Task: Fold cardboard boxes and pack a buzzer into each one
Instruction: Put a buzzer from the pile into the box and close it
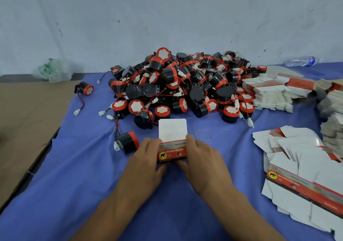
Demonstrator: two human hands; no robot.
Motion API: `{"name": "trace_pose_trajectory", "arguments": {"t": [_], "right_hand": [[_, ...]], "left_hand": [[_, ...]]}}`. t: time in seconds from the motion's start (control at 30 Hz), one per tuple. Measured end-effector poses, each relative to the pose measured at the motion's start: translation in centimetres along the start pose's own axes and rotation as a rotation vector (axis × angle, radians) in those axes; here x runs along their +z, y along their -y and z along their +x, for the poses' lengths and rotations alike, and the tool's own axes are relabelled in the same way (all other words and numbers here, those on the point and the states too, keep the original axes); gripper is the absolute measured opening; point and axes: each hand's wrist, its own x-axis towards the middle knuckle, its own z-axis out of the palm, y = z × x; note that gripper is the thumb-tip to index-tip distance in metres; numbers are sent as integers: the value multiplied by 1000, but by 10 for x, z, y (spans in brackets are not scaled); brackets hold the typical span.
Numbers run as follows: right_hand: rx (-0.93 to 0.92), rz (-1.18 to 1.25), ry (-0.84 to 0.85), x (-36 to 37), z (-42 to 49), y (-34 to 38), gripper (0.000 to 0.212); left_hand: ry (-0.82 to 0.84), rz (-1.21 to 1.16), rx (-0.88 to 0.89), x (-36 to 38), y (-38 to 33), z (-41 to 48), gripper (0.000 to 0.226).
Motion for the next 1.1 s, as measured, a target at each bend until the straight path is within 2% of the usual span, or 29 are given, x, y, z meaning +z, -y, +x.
{"name": "trace_pose_trajectory", "arguments": {"t": [0.07,0.13,0.2,0.23,0.3,0.33,0.4,0.47,0.53,0.6,0.67,0.7,0.77,0.8,0.9,1.0,1.1], "right_hand": [[24,55,8,-1,0,-3,30],[36,83,-17,-2,0,-10,29],[25,35,-38,-1,1,-17,30],[12,6,-43,1,2,-20,32],[-16,-3,-24,7,4,-23,38],[-27,8,4,10,4,-23,43],[-54,19,35,12,4,-17,60],[-103,62,-64,12,1,-11,74],[-158,79,-236,11,-2,-7,65],[-193,140,-420,6,-2,-2,53],[-271,283,-507,1,-4,1,49],[-326,410,-501,0,-4,3,50],[-414,817,-401,-5,-6,8,52],[-430,1052,-337,-8,-7,11,48],[-309,1547,-198,-18,-4,13,35],[-122,1668,-200,-29,4,1,24],[-40,1740,-288,-36,11,-13,19]], "left_hand": [[35,-97,2,-3,2,-1,48],[-28,-154,-37,-11,6,3,51],[-187,-24,-82,-18,22,8,52],[-204,94,-117,-21,34,10,53],[-24,272,-236,-25,54,11,59],[84,289,-302,-24,60,10,64],[126,245,-367,-20,67,7,67],[14,266,-353,-23,62,11,58],[-182,263,-370,-29,54,16,55],[-423,119,-307,-39,43,16,59],[-573,-63,-85,-47,17,13,58],[-574,-149,57,-46,5,11,57],[-467,-319,290,-37,-16,5,58],[-398,-390,354,-31,-24,2,59],[-205,-543,356,-19,-36,-9,59],[-134,-531,260,-18,-34,-13,61],[-198,-482,91,-19,-26,-9,52]]}}
